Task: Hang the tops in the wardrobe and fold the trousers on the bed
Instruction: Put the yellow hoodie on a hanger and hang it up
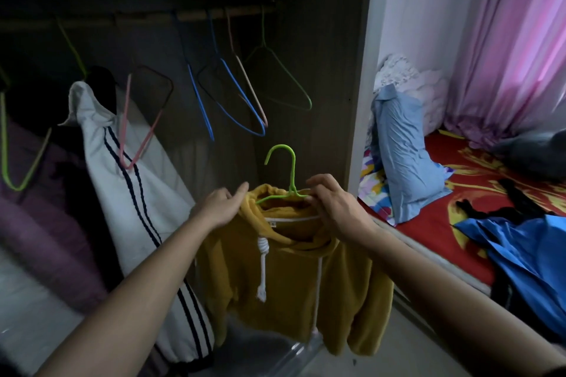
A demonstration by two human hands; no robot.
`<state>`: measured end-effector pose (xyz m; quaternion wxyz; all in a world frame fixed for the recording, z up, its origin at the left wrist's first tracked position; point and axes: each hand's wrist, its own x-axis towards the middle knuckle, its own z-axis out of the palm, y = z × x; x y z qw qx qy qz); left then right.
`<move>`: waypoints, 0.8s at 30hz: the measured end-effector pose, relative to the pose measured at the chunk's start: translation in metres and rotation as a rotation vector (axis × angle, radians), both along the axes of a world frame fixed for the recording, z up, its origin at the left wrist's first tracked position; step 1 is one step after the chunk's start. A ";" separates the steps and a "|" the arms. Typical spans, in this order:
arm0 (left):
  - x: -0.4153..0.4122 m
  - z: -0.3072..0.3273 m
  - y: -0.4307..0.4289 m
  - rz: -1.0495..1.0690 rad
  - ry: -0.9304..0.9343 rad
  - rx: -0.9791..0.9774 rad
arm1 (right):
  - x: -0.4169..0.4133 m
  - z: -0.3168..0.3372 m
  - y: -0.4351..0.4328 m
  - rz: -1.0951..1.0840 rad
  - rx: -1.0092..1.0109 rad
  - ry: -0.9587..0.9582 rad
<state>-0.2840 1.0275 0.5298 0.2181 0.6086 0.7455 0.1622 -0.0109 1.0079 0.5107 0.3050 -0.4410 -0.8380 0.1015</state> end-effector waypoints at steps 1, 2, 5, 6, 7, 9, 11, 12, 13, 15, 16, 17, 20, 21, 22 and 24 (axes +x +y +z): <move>-0.001 -0.002 -0.002 -0.037 -0.067 -0.032 | 0.002 -0.002 0.002 -0.011 -0.016 0.008; -0.001 -0.004 -0.005 -0.064 -0.159 -0.063 | 0.004 -0.004 0.004 -0.022 -0.027 0.008; -0.002 -0.012 -0.010 -0.130 -0.321 -0.030 | 0.010 -0.006 0.013 -0.044 -0.104 -0.001; -0.003 -0.014 -0.010 -0.157 -0.332 -0.019 | 0.012 -0.005 0.017 -0.027 -0.189 -0.004; -0.005 -0.016 -0.010 -0.179 -0.346 -0.017 | 0.015 -0.003 0.019 0.010 -0.303 0.003; -0.010 -0.018 -0.009 -0.186 -0.376 -0.014 | 0.024 0.001 0.026 0.077 -0.577 0.117; -0.017 -0.019 -0.008 -0.169 -0.381 0.003 | 0.035 0.000 0.031 -0.036 -0.702 0.342; -0.022 -0.019 -0.008 -0.145 -0.387 0.022 | 0.042 -0.003 0.035 -0.155 -0.683 0.423; -0.026 -0.019 -0.008 -0.111 -0.396 0.045 | 0.049 -0.006 0.039 -0.270 -0.633 0.429; -0.035 -0.020 -0.009 -0.040 -0.424 0.100 | 0.058 -0.011 0.047 -0.358 -0.542 0.281; -0.037 -0.020 -0.009 -0.014 -0.439 0.133 | 0.057 -0.012 0.050 -0.324 -0.529 0.219; -0.039 -0.020 -0.008 0.012 -0.456 0.165 | 0.052 -0.009 0.050 -0.261 -0.543 0.178; -0.036 -0.018 -0.006 0.082 -0.519 0.246 | 0.025 0.003 0.045 -0.078 -0.543 -0.038; -0.034 -0.017 -0.005 0.109 -0.547 0.272 | 0.017 0.006 0.042 -0.050 -0.481 -0.141; -0.033 -0.016 -0.005 0.134 -0.567 0.299 | 0.010 0.007 0.039 -0.034 -0.415 -0.217; -0.034 -0.012 -0.004 0.176 -0.564 0.357 | 0.001 0.010 0.034 0.021 -0.346 -0.221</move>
